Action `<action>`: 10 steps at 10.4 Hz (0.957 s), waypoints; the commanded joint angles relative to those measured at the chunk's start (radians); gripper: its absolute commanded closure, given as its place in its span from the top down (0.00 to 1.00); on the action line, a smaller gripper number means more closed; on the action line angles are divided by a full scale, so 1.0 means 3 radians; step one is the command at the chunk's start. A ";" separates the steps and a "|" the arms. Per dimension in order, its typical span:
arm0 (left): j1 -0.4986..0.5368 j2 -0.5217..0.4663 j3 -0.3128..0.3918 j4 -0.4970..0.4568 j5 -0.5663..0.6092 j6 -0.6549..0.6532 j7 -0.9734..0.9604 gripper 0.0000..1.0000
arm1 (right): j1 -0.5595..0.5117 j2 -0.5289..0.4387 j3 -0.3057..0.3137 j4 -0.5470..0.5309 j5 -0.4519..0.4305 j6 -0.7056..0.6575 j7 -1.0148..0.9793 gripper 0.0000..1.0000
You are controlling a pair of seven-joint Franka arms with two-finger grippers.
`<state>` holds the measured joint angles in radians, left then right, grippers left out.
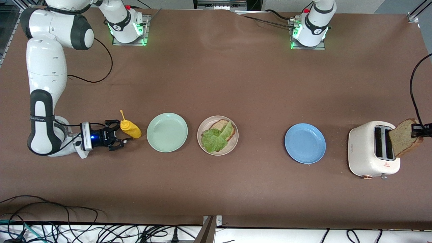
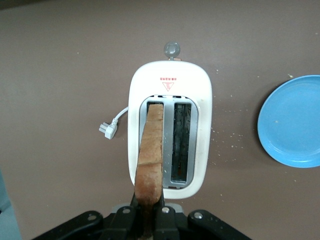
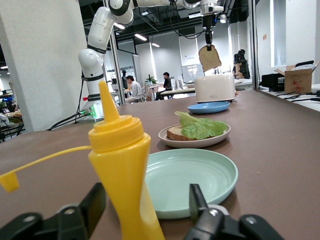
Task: Make sandwich on beige plate with both arms
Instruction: 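Carry the bread toward the beige plate while the right gripper retracts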
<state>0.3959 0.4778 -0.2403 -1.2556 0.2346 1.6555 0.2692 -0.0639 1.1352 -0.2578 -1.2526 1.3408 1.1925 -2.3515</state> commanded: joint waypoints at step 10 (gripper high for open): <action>-0.1324 0.0304 -0.0027 0.0161 -0.2120 -0.0371 -0.2380 0.00 | -0.0258 -0.0878 -0.0429 0.0110 -0.0598 -0.0166 0.2261 1.00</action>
<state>0.0359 0.5347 -0.2618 -1.2190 -0.3284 1.5189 -0.4213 -0.1708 0.9419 -0.3744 -1.2048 1.1988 1.1390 -1.8167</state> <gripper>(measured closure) 0.903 0.000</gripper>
